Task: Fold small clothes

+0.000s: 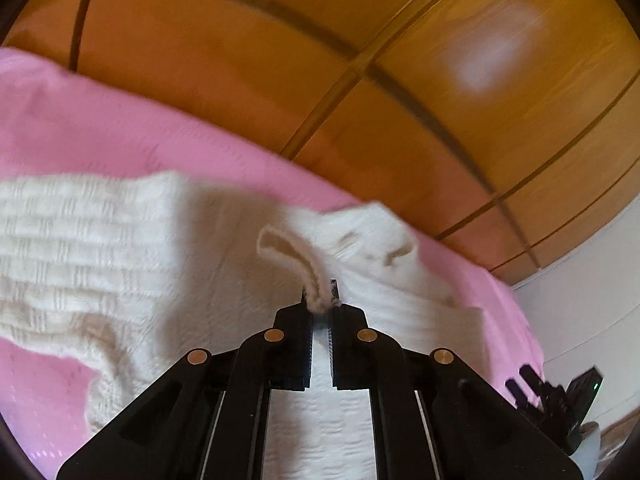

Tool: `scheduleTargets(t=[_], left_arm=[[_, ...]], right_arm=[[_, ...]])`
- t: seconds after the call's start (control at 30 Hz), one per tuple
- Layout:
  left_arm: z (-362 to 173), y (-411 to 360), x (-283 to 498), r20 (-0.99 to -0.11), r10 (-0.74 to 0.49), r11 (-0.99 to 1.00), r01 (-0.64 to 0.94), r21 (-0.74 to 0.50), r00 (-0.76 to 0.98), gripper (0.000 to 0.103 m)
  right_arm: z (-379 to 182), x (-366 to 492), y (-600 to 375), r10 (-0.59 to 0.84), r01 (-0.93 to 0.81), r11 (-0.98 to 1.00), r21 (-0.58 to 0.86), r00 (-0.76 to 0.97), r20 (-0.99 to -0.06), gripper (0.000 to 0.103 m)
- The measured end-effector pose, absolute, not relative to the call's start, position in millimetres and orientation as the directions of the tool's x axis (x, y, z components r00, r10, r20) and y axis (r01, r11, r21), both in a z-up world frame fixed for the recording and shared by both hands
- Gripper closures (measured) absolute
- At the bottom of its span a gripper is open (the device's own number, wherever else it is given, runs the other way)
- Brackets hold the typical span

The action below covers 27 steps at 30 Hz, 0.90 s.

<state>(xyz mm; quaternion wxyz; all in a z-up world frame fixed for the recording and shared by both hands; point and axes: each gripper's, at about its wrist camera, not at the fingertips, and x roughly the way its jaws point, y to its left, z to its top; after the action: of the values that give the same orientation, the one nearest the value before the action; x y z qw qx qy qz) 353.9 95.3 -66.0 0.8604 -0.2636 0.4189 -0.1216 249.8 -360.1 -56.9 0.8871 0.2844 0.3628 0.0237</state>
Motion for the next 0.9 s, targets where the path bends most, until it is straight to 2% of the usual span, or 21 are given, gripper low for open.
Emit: scheduleTargets(t=[0.1, 0.23, 0.4, 0.43, 0.47, 0.53, 0.67, 0.8, 0.9], left_arm=[[-75, 97, 347, -0.679, -0.387, 0.853, -0.037, -0.52, 0.624, 0.098], [-99, 100, 341, -0.753, -0.28, 0.911, -0.083, -0.405, 0.596, 0.098], [-108, 100, 332, -0.761, -0.225, 0.937, -0.079, -0.34, 0.608, 0.094], [-105, 100, 328, -0.761, -0.229, 0.934, -0.084, -0.347, 0.607, 0.083], [-102, 103, 325, -0.759, -0.232, 0.93, -0.09, -0.357, 0.609, 0.067], [-93, 112, 310, -0.734, -0.227, 0.918, -0.11, -0.38, 0.64, 0.047], [-87, 132, 280, -0.729, -0.194, 0.914, -0.149, -0.377, 0.656, 0.045], [-86, 166, 246, -0.725, -0.165, 0.887, -0.22, -0.405, 0.669, 0.045], [-88, 210, 217, -0.712, -0.153, 0.826, -0.307, -0.472, 0.685, 0.045]], right_arm=[[-69, 280, -326, 0.26, 0.116, 0.885, 0.451, 0.679, -0.686, 0.028], [-103, 306, -304, 0.132, 0.159, 0.946, 0.283, 0.609, -0.782, 0.028], [-111, 307, -283, 0.007, 0.144, 0.982, 0.121, 0.615, -0.788, 0.023], [-111, 306, -284, 0.001, 0.145, 0.983, 0.114, 0.613, -0.79, 0.022], [-109, 305, -283, -0.009, 0.149, 0.983, 0.105, 0.611, -0.792, 0.022], [-100, 298, -280, -0.028, 0.156, 0.984, 0.088, 0.619, -0.785, 0.014], [-84, 262, -260, 0.005, 0.11, 0.989, 0.103, 0.659, -0.752, 0.011], [-92, 225, -232, 0.058, 0.037, 0.994, 0.106, 0.637, -0.769, 0.009], [-106, 204, -214, 0.046, 0.005, 0.998, 0.063, 0.619, -0.784, 0.002]])
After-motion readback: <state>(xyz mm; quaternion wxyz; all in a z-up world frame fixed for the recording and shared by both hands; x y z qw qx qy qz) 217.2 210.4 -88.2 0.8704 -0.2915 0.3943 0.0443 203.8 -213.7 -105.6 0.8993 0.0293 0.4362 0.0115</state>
